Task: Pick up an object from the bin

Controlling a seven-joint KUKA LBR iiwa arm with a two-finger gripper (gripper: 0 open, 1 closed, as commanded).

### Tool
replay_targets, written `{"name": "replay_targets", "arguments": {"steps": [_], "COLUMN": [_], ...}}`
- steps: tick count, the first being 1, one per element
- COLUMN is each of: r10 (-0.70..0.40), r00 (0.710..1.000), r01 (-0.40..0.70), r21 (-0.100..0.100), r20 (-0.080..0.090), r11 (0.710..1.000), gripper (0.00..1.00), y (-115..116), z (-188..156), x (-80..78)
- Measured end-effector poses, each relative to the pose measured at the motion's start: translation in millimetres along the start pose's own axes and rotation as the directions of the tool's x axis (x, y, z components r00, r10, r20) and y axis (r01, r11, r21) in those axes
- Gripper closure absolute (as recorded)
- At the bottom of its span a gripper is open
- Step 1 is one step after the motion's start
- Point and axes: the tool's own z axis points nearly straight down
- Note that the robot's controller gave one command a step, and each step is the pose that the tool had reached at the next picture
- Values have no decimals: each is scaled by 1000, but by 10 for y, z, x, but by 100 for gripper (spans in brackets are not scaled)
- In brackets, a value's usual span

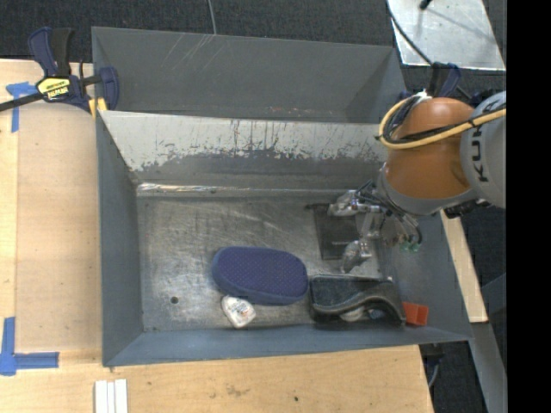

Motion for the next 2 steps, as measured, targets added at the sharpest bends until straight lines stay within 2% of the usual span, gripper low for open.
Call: {"name": "replay_targets", "arguments": {"steps": [1,2], "r10": [0,0], "r00": [1000,1000], "r01": [0,0], "r21": [0,0], "r20": [0,0], "r11": [1000,1000], "gripper": [100,0], "y": [0,0], "z": [0,0], "x": [0,0]}}
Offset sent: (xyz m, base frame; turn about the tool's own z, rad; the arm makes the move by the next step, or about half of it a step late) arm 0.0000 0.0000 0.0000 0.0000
